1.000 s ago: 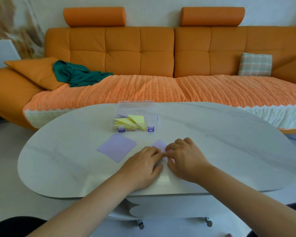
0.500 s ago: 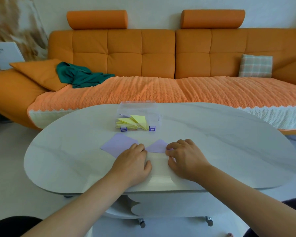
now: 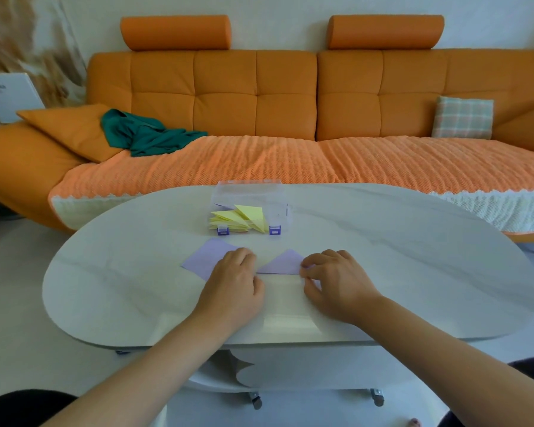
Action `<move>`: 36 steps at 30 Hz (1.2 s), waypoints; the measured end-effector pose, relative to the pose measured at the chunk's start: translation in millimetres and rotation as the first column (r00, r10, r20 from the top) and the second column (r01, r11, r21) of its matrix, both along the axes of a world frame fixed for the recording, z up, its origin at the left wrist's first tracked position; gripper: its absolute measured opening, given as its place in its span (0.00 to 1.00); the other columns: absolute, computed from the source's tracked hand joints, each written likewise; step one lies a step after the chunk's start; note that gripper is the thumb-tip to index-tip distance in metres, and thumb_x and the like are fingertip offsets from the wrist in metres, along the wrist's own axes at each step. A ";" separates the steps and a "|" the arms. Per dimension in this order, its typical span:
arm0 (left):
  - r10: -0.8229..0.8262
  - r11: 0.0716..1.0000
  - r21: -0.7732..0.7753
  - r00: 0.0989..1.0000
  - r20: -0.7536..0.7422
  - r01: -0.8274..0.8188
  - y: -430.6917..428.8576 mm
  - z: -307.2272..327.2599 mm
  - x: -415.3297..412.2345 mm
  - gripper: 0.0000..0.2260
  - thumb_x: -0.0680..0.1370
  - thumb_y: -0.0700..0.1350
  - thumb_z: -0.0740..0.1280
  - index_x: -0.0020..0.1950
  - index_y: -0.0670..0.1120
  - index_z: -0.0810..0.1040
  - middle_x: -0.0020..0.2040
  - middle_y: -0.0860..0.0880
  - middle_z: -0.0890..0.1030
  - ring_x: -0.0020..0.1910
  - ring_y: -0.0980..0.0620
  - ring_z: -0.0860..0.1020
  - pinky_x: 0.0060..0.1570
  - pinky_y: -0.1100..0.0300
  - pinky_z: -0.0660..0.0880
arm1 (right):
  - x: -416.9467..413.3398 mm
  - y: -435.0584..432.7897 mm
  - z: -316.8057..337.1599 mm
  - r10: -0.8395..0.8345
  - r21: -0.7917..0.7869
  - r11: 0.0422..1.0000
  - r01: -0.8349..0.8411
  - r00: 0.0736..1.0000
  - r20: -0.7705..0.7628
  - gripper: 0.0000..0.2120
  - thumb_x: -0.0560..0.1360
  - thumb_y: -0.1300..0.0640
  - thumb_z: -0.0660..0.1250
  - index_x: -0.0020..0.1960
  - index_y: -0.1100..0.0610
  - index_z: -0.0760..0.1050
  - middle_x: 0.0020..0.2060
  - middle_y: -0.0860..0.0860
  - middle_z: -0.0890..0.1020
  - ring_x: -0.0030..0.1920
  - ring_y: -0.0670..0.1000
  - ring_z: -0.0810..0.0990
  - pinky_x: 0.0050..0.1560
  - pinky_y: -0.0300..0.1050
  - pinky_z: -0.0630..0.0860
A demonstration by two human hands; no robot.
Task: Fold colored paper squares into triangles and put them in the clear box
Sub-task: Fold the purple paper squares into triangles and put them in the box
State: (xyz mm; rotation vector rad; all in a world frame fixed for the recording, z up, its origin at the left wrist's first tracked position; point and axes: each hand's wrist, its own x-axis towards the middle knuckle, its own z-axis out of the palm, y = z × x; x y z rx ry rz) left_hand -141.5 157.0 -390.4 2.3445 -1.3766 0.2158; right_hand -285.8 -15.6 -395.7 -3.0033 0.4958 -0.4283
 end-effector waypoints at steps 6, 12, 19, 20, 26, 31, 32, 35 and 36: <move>-0.229 0.962 0.128 0.968 -0.101 0.240 -10.5 -7.2 -4.0 0.24 0.83 0.54 0.57 0.78 0.48 0.64 0.79 0.54 0.61 0.77 0.58 0.57 0.71 0.68 0.51 | 12.3 4.1 -3.6 0.032 0.024 0.999 -0.032 0.999 0.020 0.13 0.77 0.53 0.62 0.51 0.50 0.85 0.59 0.44 0.82 0.55 0.53 0.78 0.56 0.46 0.68; -0.197 0.967 0.157 0.980 -0.043 0.201 -12.9 -14.9 -4.0 0.22 0.82 0.57 0.56 0.76 0.56 0.67 0.74 0.56 0.67 0.72 0.56 0.64 0.66 0.59 0.66 | 8.9 1.4 -2.1 0.011 0.005 1.000 -0.011 1.000 -0.012 0.15 0.79 0.49 0.60 0.59 0.44 0.83 0.63 0.43 0.80 0.59 0.53 0.76 0.58 0.47 0.67; -0.212 0.960 0.191 0.977 0.023 0.204 -16.4 -15.2 -2.9 0.21 0.81 0.58 0.54 0.75 0.59 0.66 0.68 0.54 0.68 0.68 0.53 0.67 0.59 0.58 0.69 | -7.5 -9.4 5.3 -0.126 -0.006 0.992 0.126 0.992 -0.029 0.16 0.77 0.48 0.59 0.55 0.44 0.84 0.60 0.42 0.81 0.59 0.51 0.76 0.59 0.48 0.67; -0.211 0.961 0.188 0.977 0.024 0.203 -17.0 -14.5 -3.2 0.21 0.81 0.57 0.55 0.74 0.59 0.66 0.67 0.54 0.68 0.67 0.53 0.67 0.58 0.58 0.69 | -10.8 -12.3 6.2 -0.148 -0.005 0.989 0.148 0.989 -0.031 0.16 0.76 0.48 0.59 0.54 0.44 0.84 0.58 0.42 0.82 0.58 0.51 0.76 0.59 0.48 0.67; -0.228 0.960 0.139 0.967 -0.117 0.243 -24.8 -5.2 3.9 0.15 0.80 0.54 0.61 0.67 0.57 0.75 0.59 0.56 0.70 0.62 0.55 0.67 0.61 0.58 0.69 | -22.0 -16.9 5.4 -0.156 0.073 0.985 0.156 0.988 -0.012 0.14 0.77 0.48 0.61 0.55 0.44 0.84 0.61 0.41 0.80 0.59 0.50 0.76 0.58 0.45 0.67; -0.242 0.962 0.064 0.939 -0.243 0.264 -36.6 -2.1 17.3 0.08 0.78 0.51 0.67 0.56 0.59 0.80 0.65 0.59 0.70 0.66 0.59 0.66 0.63 0.62 0.64 | -20.5 -23.1 8.4 -0.128 0.088 0.988 0.126 0.992 0.011 0.14 0.79 0.48 0.61 0.62 0.46 0.79 0.61 0.42 0.80 0.59 0.48 0.77 0.60 0.44 0.68; -0.247 0.960 0.065 0.935 -0.254 0.271 -38.4 -1.9 20.1 0.10 0.78 0.51 0.68 0.59 0.59 0.80 0.65 0.59 0.71 0.66 0.58 0.66 0.64 0.63 0.63 | -18.8 -23.9 10.1 -0.117 0.121 0.986 0.114 0.993 0.021 0.15 0.79 0.47 0.62 0.63 0.46 0.77 0.61 0.43 0.80 0.59 0.48 0.77 0.61 0.44 0.69; -0.277 0.952 0.057 0.927 -0.252 0.300 -42.9 -0.8 29.3 0.19 0.77 0.52 0.70 0.68 0.57 0.76 0.65 0.58 0.75 0.65 0.57 0.68 0.66 0.63 0.63 | -10.6 -22.0 14.5 -0.039 0.219 0.975 0.027 0.998 0.052 0.18 0.77 0.45 0.66 0.66 0.46 0.75 0.60 0.42 0.80 0.60 0.47 0.77 0.62 0.45 0.70; -0.284 0.951 0.052 0.927 -0.246 0.305 -43.9 -0.1 32.5 0.20 0.77 0.52 0.71 0.69 0.56 0.75 0.64 0.57 0.77 0.64 0.56 0.69 0.65 0.63 0.63 | -6.9 -20.7 15.2 -0.009 0.236 0.972 -0.003 0.999 0.050 0.19 0.77 0.45 0.67 0.66 0.46 0.74 0.60 0.42 0.80 0.60 0.47 0.77 0.62 0.45 0.71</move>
